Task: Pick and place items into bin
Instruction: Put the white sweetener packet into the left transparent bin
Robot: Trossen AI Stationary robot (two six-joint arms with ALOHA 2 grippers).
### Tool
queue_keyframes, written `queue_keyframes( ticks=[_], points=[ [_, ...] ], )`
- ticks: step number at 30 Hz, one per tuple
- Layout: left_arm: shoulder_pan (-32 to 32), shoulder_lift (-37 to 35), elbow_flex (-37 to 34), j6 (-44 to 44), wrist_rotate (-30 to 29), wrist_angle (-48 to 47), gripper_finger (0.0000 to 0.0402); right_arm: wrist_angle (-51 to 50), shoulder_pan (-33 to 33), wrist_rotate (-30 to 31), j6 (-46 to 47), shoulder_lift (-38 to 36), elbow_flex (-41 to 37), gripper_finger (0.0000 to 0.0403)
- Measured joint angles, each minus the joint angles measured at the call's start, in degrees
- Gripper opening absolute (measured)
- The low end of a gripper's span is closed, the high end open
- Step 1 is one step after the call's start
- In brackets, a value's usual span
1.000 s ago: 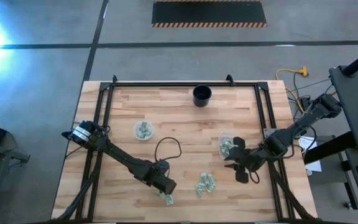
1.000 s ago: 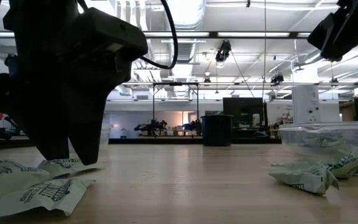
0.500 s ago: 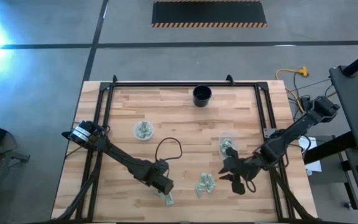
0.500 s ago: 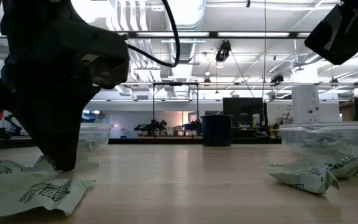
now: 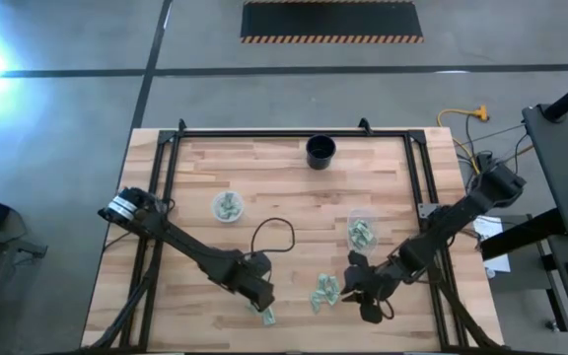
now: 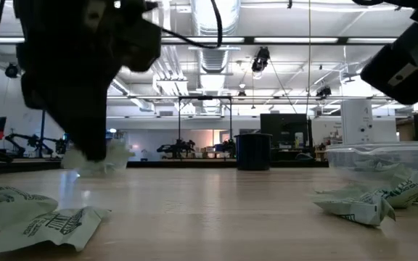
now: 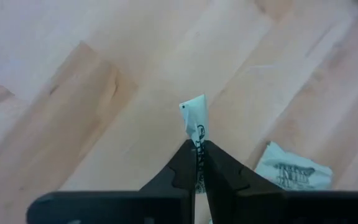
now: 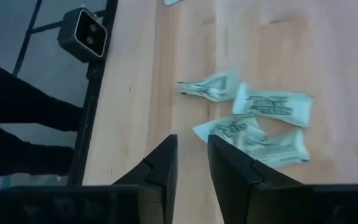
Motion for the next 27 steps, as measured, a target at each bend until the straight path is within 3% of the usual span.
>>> queue_keyframes(
  ticks=[14, 19, 27],
  points=[
    [1.5, -13.7, 0.0, 11.7, -12.9, -2.7, 0.0001, 2.5, 0.1, 2.2, 0.7, 4.3, 0.0, 0.0083],
    [2.8, -19.6, 0.0, 14.9, -19.2, -11.1, 0.0001, 2.5, 0.1, 2.4, -2.9, 5.7, 1.0, 0.0074],
    [6.9, -28.7, -1.5, 15.0, -24.1, -24.1, 0.0001, -0.3, 0.2, 4.5, -14.8, 9.7, 6.5, 0.0089]
  ],
)
